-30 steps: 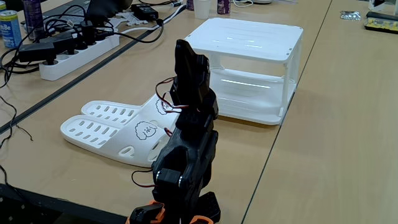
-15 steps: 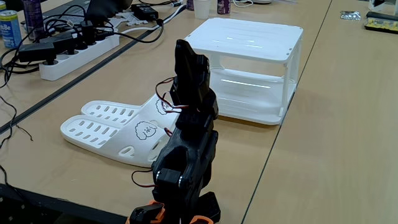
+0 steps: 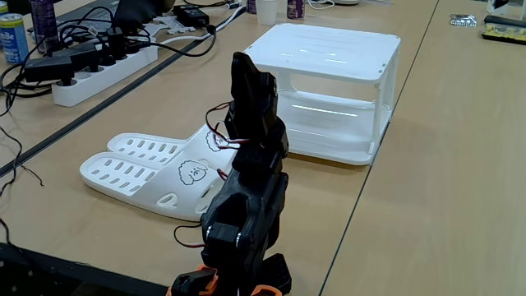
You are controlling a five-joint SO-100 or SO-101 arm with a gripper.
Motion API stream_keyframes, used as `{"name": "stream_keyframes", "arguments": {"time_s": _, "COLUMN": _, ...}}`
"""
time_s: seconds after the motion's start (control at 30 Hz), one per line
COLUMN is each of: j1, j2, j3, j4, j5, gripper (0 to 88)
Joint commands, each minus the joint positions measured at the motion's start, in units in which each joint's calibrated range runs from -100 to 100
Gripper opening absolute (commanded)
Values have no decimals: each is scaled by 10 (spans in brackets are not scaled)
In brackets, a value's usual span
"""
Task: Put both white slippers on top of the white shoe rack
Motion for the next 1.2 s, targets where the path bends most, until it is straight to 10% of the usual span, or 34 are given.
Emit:
{"name": "stream_keyframes", "arguments": {"time_s": 0.0, "j1": 5, "j2": 5, "j3": 4, "j4": 27, "j5": 4, "gripper": 7}}
{"name": "stream_keyframes", "arguments": {"time_s": 0.43, "j1": 144, "j2": 41, "j3": -192, "j4": 685, "j5": 4, "gripper": 7}}
{"name": "stream_keyframes", "arguments": {"time_s": 0.83, "j1": 211, "j2": 502, "j3": -337, "j4": 722, "j5": 4, "gripper": 7}}
{"name": "stream_keyframes", "arguments": {"time_s": 1.17, "j1": 173, "j2": 535, "j3": -337, "j4": 1079, "j5": 4, "gripper": 7}}
